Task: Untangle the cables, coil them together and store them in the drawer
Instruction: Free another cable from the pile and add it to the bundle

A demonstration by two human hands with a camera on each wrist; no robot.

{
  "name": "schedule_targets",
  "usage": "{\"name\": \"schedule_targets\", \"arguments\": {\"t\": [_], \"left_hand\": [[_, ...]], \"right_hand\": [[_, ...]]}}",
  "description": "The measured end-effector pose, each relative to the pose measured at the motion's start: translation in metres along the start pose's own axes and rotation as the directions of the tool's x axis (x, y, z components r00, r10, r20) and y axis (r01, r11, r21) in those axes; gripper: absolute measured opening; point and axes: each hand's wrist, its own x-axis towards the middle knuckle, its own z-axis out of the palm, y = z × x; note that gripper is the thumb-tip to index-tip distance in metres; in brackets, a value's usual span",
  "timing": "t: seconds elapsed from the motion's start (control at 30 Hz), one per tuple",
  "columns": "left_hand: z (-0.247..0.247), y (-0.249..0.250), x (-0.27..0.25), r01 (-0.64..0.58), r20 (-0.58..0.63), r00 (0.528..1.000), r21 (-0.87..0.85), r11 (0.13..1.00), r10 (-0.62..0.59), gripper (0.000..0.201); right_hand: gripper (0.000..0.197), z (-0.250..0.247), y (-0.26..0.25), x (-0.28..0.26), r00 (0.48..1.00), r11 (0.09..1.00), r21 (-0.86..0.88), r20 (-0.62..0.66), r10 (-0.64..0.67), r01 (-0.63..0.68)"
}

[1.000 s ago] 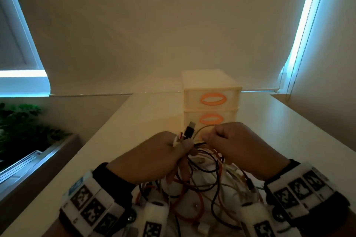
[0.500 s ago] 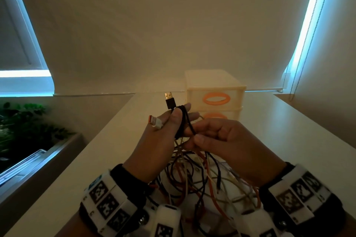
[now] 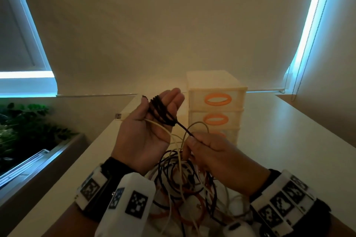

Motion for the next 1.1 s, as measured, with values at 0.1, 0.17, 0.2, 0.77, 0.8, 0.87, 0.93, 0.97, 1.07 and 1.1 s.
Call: {"name": "schedule_targets", "arguments": {"t": [0.1,0.17,0.2,0.77,0.8,0.87,0.93,0.97,1.07,1.1], "left_hand": [[-0.004,-0.003,0.0,0.015,0.005,1.0,-0.023,1.0,-0.015,0.055],[-0.006,-0.002,0.002,-0.01,0.022,1.0,-0.067,0.998,0.011,0.056],[-0.007,0.0,0.002,-0.031,0.029,0.999,-0.093,0.995,0.033,0.056],[-0.013,0.016,-0.002,0.202,0.461,0.869,-0.003,0.979,-0.178,0.059],[-0.013,0.017,-0.002,0.217,0.474,0.86,-0.002,0.976,-0.19,0.06],[-0.012,0.014,-0.003,0.27,0.502,0.833,-0.002,0.963,-0.233,0.06],[-0.011,0.008,-0.004,0.298,0.51,0.813,0.05,0.953,-0.281,0.058],[-0.011,0.004,-0.005,0.293,0.497,0.813,0.105,0.95,-0.305,0.056],[-0.013,-0.002,-0.007,0.284,0.428,0.812,0.303,0.91,-0.396,0.051],[-0.014,-0.002,-0.008,0.283,0.386,0.816,0.382,0.88,-0.43,0.052]], "right_hand": [[0.041,-0.003,0.007,0.002,0.999,0.999,0.034,-0.005,0.041,-0.04],[0.043,-0.005,0.01,0.001,0.996,0.988,0.126,0.028,0.086,-0.089],[0.043,-0.005,0.012,0.001,0.993,0.979,0.176,0.059,0.099,-0.107],[0.019,-0.051,0.015,0.0,0.969,0.987,-0.141,-0.243,0.04,-0.076],[0.022,-0.051,0.016,0.001,0.966,0.98,-0.184,-0.256,0.026,-0.075],[0.033,-0.049,0.02,0.003,0.949,0.956,-0.283,-0.316,-0.011,-0.083],[0.04,-0.045,0.02,0.006,0.93,0.941,-0.325,-0.366,-0.033,-0.094],[0.04,-0.044,0.02,0.007,0.924,0.942,-0.323,-0.381,-0.04,-0.092],[0.027,-0.042,0.018,0.012,0.913,0.964,-0.26,-0.404,-0.052,-0.06],[0.024,-0.041,0.018,0.013,0.911,0.974,-0.223,-0.409,-0.05,-0.047]]}}
